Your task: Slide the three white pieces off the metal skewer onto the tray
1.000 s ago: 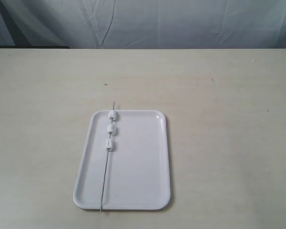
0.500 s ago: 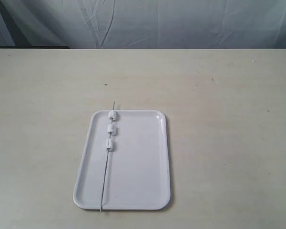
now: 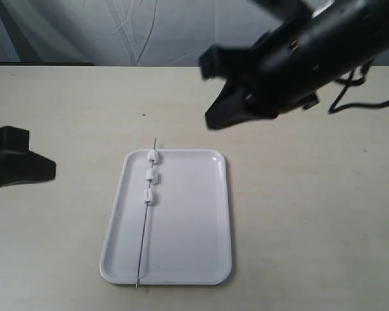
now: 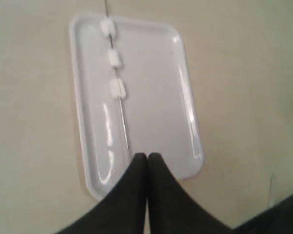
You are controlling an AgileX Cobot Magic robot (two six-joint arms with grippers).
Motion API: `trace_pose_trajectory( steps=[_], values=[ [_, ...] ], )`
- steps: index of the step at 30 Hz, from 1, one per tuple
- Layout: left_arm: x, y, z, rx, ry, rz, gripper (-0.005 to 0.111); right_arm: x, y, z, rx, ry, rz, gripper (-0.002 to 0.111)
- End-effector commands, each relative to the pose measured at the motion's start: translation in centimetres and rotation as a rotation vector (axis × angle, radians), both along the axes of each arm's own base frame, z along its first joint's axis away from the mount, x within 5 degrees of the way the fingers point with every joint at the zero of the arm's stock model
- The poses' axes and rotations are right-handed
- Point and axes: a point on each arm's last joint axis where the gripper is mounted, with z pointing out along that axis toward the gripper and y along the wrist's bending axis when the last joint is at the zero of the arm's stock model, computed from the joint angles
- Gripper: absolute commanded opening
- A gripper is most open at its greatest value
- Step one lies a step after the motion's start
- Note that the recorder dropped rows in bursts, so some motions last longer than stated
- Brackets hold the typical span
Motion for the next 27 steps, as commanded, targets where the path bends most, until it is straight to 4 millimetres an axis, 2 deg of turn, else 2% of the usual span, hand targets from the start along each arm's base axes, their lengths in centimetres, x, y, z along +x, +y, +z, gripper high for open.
trace_pose_trajectory(
  steps=[1,6,8,14,18,27],
  values=[
    [1.2,-0.5,-2.4,-0.015,0.096,-0.058,0.0,0.5,3.5,-5.5,-0.101,0.014,0.071,0.004],
    [2.1,-0.4,-5.3,0.015,0.183,-0.082,0.0,0.4,7.2,-10.7,-0.153,0.033,0.099,0.031],
    [2.4,-0.3,-6.4,0.029,0.211,-0.08,0.0,0.2,8.4,-12.7,-0.159,0.076,0.092,0.038],
    [2.7,-0.1,-8.5,0.071,0.289,-0.126,0.0,-0.4,10.3,-17.5,-0.172,0.225,0.058,0.04],
    [3.1,-0.1,-9.2,0.074,0.302,-0.114,0.0,-0.7,11.1,-18.7,-0.14,0.266,0.056,0.04],
    [3.8,-0.8,-10.1,-0.003,0.29,-0.171,0.0,-1.0,11.6,-18.8,-0.093,0.289,0.058,0.04]
  ],
)
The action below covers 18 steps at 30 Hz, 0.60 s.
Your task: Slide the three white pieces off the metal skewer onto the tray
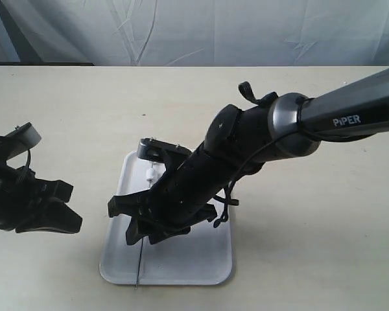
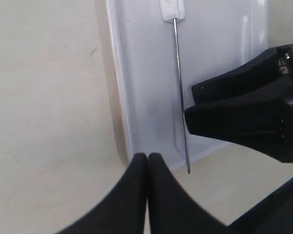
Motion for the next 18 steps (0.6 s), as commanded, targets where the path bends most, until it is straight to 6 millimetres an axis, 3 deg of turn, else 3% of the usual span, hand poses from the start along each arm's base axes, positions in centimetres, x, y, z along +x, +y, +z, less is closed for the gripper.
trace_pose_trajectory(
  steps=[1,5,13,18],
  values=[
    [0.2,-0.5,-0.4,-0.045,-0.002,-0.02,0.0,-0.1,0.1,0.0,0.009,0.0,0.001,0.04],
    [0.5,-0.3,-0.5,-0.029,-0.018,0.0,0.005,-0.1,0.1,0.0,0.009,0.001,-0.001,0.04],
    [0.8,-0.5,-0.3,-0.051,-0.064,0.003,0.036,-0.1,0.1,-0.4,0.0,0.02,-0.016,0.04],
    [0.8,-0.5,-0.3,-0.05,-0.064,0.003,0.037,-0.5,0.4,-1.8,-0.013,0.071,-0.025,0.04]
  ],
)
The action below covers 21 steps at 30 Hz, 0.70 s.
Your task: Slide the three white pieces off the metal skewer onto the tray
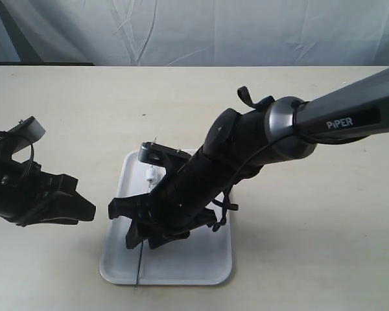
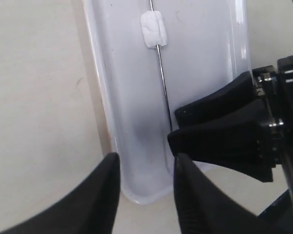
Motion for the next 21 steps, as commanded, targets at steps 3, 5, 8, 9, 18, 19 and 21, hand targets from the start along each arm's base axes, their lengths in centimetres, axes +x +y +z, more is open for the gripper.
trace_pose_trajectory(
  steps=[3,5,8,9,18,19,21],
  values=[
    [0.01,-0.15,-0.07,-0.007,-0.001,0.002,0.037,-0.78,0.6,-1.69,-0.018,0.048,-0.003,0.04],
    [-0.02,-0.13,-0.1,-0.003,-0.002,-0.004,0.037,-0.76,0.67,-1.86,-0.022,0.041,-0.009,0.04],
    [-0.07,-0.08,-0.15,0.006,-0.002,-0.013,0.037,-0.74,0.71,-1.88,-0.023,0.034,-0.013,0.033],
    [-0.07,-0.08,-0.15,0.006,-0.002,-0.013,0.037,-0.69,0.72,-1.89,-0.023,0.03,-0.017,0.028],
    [-0.13,-0.13,-0.12,0.001,0.002,-0.018,0.037,-0.31,0.7,-1.96,-0.029,-0.004,-0.042,-0.001],
    [-0.14,-0.12,-0.13,0.002,0.002,-0.02,0.037,-0.31,0.7,-1.96,-0.029,-0.004,-0.042,-0.001],
    [-0.14,-0.12,-0.13,0.002,0.002,-0.02,0.037,-0.29,0.7,-1.96,-0.029,-0.006,-0.043,-0.001]
  ],
)
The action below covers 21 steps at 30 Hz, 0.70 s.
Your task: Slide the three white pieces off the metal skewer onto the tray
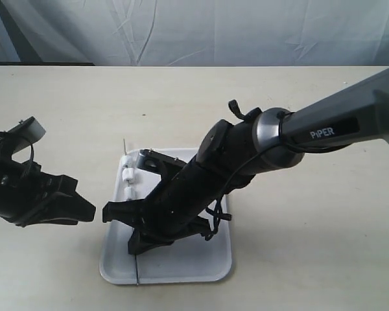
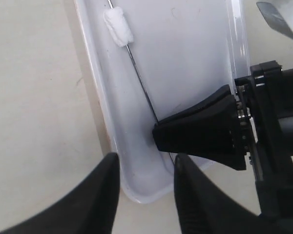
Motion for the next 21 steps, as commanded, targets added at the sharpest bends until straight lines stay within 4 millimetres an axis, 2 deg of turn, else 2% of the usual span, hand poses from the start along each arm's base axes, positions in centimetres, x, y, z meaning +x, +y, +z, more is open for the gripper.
trace_pose_trajectory(
  steps=[1,6,13,17,21],
  values=[
    [-0.1,-0.1,-0.1,0.001,0.005,-0.012,0.037,0.0,-0.1,-0.5,-0.023,-0.03,0.011,-0.001],
    [-0.1,-0.1,-0.1,0.0,0.006,-0.013,0.037,0.1,-0.1,0.4,-0.007,-0.054,0.013,-0.001],
    [0.3,-0.1,0.0,-0.02,-0.01,0.049,0.037,-0.5,-0.9,4.1,0.027,-0.111,0.156,-0.001],
    [0.7,-0.4,0.4,-0.086,-0.001,0.113,0.037,-2.0,-2.2,5.6,0.02,-0.105,0.23,-0.001],
    [0.9,-1.2,1.3,-0.234,0.037,0.176,0.037,-4.0,-4.6,6.0,-0.011,-0.118,0.229,-0.001]
  ],
)
